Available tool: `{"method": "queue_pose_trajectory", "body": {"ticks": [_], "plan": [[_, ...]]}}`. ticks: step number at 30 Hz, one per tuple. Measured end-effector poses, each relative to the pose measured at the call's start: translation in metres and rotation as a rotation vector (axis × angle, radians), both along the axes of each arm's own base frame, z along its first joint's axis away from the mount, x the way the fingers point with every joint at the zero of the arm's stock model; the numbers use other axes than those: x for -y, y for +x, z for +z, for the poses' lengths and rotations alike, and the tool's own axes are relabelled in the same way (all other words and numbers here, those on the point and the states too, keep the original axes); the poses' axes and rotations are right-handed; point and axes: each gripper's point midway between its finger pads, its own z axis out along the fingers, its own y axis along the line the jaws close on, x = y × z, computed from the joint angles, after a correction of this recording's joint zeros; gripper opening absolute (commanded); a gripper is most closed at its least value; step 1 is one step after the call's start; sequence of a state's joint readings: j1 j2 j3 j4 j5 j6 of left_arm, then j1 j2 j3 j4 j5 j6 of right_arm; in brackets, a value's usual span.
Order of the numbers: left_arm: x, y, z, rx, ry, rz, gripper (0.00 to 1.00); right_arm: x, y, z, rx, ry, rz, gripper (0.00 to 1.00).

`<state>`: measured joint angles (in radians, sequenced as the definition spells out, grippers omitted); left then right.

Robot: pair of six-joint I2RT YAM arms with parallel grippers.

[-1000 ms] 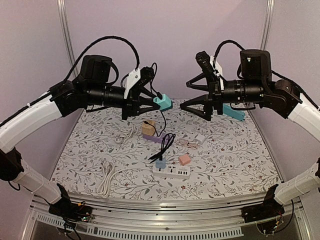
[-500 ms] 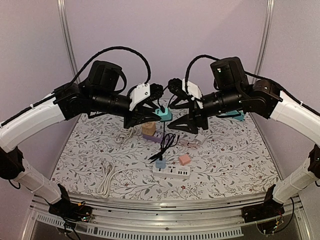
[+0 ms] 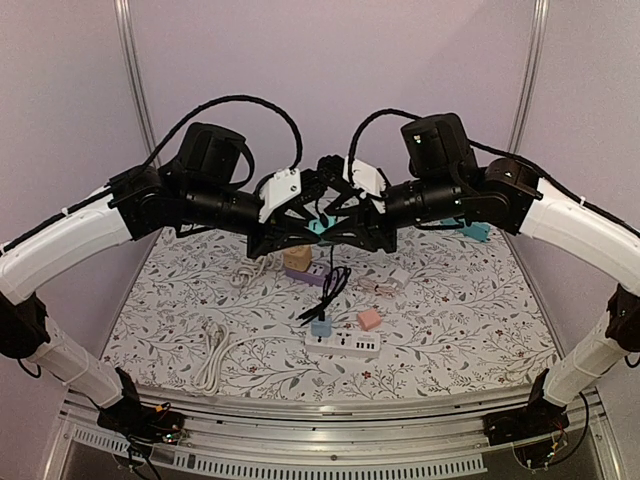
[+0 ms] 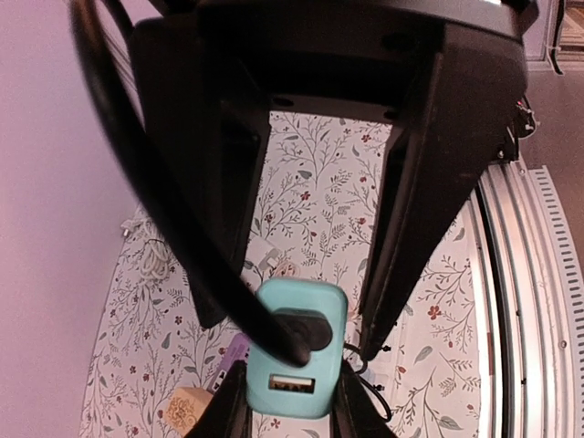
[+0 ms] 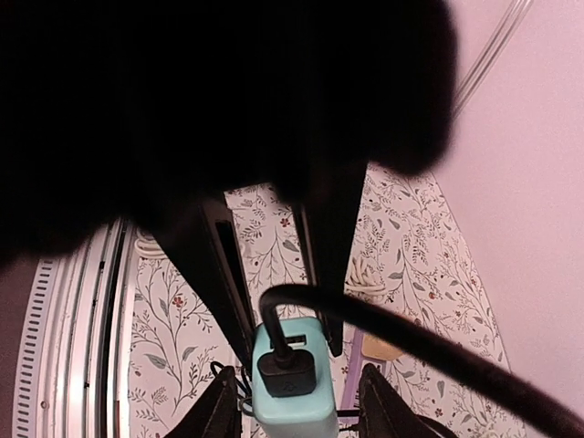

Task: Insert the plug

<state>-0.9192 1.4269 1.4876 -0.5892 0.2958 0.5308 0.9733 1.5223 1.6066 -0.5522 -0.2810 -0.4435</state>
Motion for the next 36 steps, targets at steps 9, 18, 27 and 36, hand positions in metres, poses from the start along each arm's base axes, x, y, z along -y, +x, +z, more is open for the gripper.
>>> {"method": "queue_pose_trajectory", "body": {"ticks": [9,18,27,36], "plan": [[-0.002,0.002,-0.008,0.000,0.022,0.016,0.00,-0.006,0.008,0.001,0.019,0.001,-0.014,0.44],[-0.002,-0.003,-0.019,-0.043,0.027,-0.002,0.00,-0.003,0.005,-0.016,-0.003,0.016,0.018,0.51],[0.001,-0.008,-0.016,-0.052,0.005,-0.037,0.00,0.002,0.004,-0.019,-0.001,0.029,0.020,0.53],[0.001,-0.004,-0.010,-0.038,-0.004,-0.023,0.00,0.001,0.004,-0.017,-0.010,0.043,0.014,0.33]]}}
